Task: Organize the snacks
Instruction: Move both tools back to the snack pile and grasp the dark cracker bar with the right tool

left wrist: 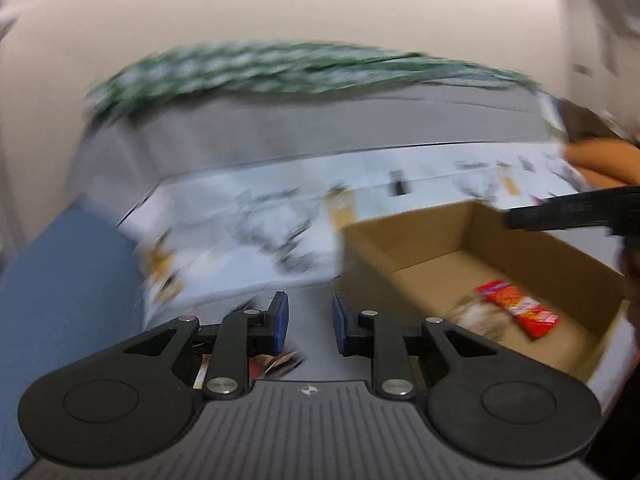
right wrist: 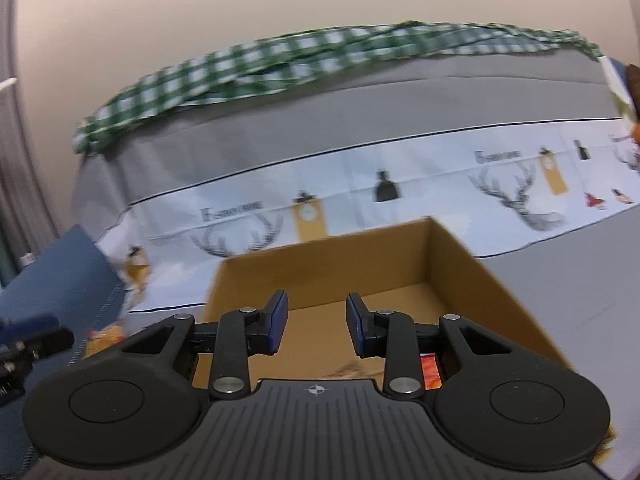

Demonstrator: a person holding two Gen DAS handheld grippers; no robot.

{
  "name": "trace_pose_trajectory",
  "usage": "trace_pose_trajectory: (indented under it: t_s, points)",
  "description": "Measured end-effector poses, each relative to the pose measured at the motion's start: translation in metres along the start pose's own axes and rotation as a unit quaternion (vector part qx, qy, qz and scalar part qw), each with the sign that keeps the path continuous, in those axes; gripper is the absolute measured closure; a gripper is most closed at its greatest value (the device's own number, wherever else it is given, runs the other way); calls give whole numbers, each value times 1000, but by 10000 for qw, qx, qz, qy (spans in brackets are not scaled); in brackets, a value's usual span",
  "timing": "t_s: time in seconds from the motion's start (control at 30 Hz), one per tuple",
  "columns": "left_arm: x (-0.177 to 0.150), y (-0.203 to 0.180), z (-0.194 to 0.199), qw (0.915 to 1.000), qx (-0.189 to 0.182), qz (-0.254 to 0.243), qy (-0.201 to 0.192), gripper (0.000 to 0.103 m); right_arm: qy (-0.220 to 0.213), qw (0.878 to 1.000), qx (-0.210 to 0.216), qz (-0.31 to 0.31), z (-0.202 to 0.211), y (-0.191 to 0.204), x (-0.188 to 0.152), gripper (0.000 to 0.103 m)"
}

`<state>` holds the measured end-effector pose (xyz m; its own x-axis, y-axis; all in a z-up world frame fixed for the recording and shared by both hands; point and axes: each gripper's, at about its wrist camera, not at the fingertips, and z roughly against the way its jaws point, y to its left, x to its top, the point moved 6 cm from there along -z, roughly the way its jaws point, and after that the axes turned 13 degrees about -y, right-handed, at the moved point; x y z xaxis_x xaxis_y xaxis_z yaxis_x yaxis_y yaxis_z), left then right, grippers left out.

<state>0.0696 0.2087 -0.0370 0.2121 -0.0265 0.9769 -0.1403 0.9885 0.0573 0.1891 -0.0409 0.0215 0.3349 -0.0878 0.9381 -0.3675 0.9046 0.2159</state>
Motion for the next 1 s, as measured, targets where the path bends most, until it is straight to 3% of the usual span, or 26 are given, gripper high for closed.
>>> trace_pose_trajectory:
  t_s: [0.17,0.37,0.57,0.7,0.8,1.0]
  points:
    - [-11,48,8,9952,800,537,169,77,46,9989,449,-132,0,28,-5,68]
    - [-40,71,-1,9911,1158,562,342,77,64,9934,1139,94,-3,81,-14,68]
    - [-43,81,-17,9868,1378,781,330,77,323,9859,1558,520,-13,133,-37,68]
    - [-43,82,-23,9863,1468,735,164,76,516,9838,1556,729,-28,159,-54,68]
    - [-45,87,-33,9848,1528,807,156,75,599,9870,1249,817,-43,169,-65,64]
    - [-56,109,-45,9756,1748,1306,243,75,781,9894,917,807,-79,183,-92,60]
